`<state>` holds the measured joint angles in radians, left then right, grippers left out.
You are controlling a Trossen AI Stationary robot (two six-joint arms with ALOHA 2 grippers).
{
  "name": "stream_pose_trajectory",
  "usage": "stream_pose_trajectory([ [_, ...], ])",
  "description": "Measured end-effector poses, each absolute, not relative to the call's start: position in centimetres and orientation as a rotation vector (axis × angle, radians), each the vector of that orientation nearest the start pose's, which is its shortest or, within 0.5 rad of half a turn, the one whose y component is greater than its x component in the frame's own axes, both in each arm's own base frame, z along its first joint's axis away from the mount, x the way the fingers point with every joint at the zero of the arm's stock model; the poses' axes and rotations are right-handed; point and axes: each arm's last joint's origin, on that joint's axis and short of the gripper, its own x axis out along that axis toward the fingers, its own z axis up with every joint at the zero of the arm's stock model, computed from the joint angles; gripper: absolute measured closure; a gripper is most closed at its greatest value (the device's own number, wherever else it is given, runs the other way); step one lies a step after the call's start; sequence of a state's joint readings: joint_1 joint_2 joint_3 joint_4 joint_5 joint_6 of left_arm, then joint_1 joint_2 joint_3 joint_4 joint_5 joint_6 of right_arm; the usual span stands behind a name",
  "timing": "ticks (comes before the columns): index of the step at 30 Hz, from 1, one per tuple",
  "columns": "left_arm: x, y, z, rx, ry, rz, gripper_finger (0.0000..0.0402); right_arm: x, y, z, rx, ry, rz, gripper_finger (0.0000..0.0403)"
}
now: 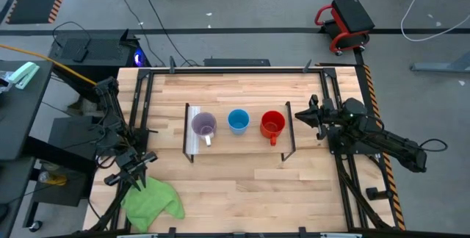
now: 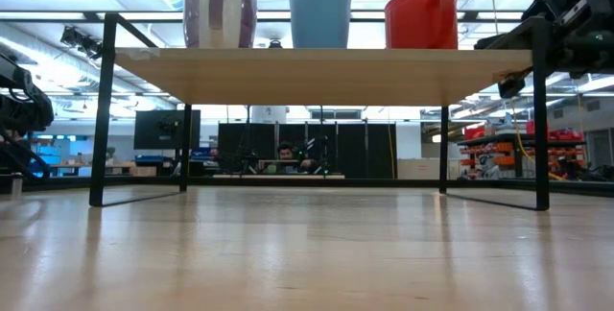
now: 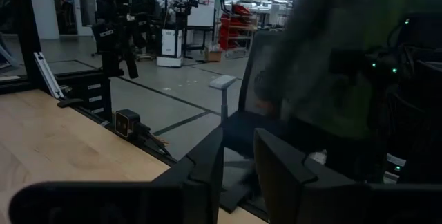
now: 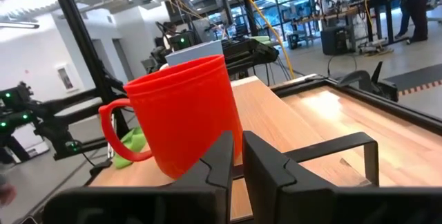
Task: Stack small to large cups/mugs on shelf
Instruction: Return to Home Position
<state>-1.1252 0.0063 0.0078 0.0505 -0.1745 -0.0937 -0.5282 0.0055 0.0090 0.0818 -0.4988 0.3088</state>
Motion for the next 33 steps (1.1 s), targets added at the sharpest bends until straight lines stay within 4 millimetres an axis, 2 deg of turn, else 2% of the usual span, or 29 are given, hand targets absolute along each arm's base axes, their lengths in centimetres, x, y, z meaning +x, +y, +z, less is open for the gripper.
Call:
stream_pose_trajectory([
  [8,4.64,-8.54,17.05,-0.12,0.002,-0.952,0.0319,8.78,-3.52,17.38,0.272,-0.079,-0.017,0.0364],
  [33,4.64,-8.54,17.05,-0.12,0.002,-0.952,0.0311,8.78,-3.52,17.39,0.272,-0.079,-0.018,0.0364],
])
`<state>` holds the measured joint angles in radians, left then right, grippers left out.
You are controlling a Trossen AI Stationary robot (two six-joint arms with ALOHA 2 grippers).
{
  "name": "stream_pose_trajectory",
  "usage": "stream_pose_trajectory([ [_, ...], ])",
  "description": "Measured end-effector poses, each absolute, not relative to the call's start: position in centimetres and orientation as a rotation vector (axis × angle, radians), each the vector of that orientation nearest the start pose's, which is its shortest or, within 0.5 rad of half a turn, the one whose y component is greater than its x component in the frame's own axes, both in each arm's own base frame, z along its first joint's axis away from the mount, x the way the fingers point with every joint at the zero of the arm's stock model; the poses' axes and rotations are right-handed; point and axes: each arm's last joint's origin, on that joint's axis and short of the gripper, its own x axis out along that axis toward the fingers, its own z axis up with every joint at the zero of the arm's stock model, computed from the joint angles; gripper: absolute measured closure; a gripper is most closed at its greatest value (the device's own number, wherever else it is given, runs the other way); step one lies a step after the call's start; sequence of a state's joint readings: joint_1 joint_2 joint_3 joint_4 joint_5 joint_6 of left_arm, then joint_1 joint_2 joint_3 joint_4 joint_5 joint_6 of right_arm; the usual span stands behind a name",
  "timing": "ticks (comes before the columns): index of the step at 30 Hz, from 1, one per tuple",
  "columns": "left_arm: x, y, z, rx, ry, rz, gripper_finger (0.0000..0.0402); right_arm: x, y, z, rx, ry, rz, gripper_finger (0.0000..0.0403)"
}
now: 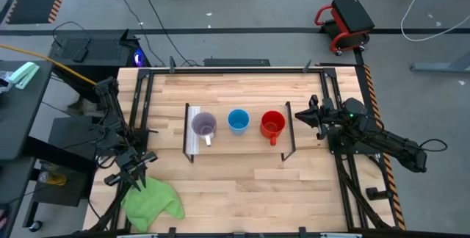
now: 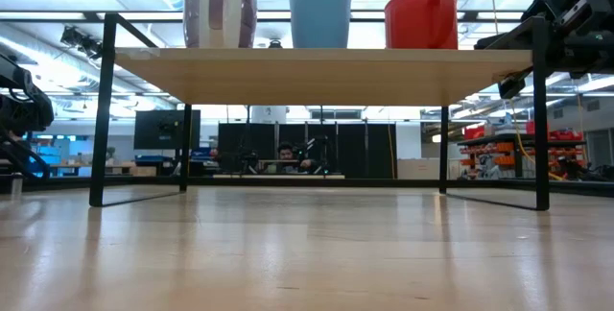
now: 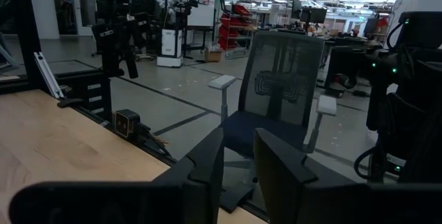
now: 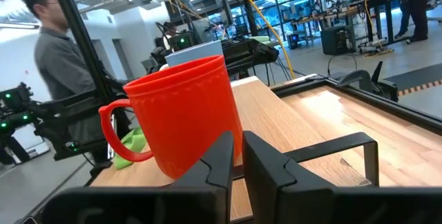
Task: Stack small to large cups/mugs on shelf
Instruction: Return to Home Position
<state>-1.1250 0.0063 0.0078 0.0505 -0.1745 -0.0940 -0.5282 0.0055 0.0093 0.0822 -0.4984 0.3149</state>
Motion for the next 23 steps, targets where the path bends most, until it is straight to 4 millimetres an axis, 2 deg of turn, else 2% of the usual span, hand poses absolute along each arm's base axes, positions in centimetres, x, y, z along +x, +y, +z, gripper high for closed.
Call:
stream_pose_trajectory([
  [11,4.64,-8.54,17.05,-0.119,0.002,-0.952,0.0321,8.78,-3.52,17.39,0.273,-0.079,-0.018,0.0364],
  [23,4.64,-8.54,17.05,-0.119,0.001,-0.952,0.0315,8.78,-3.52,17.39,0.272,-0.079,-0.018,0.0364],
])
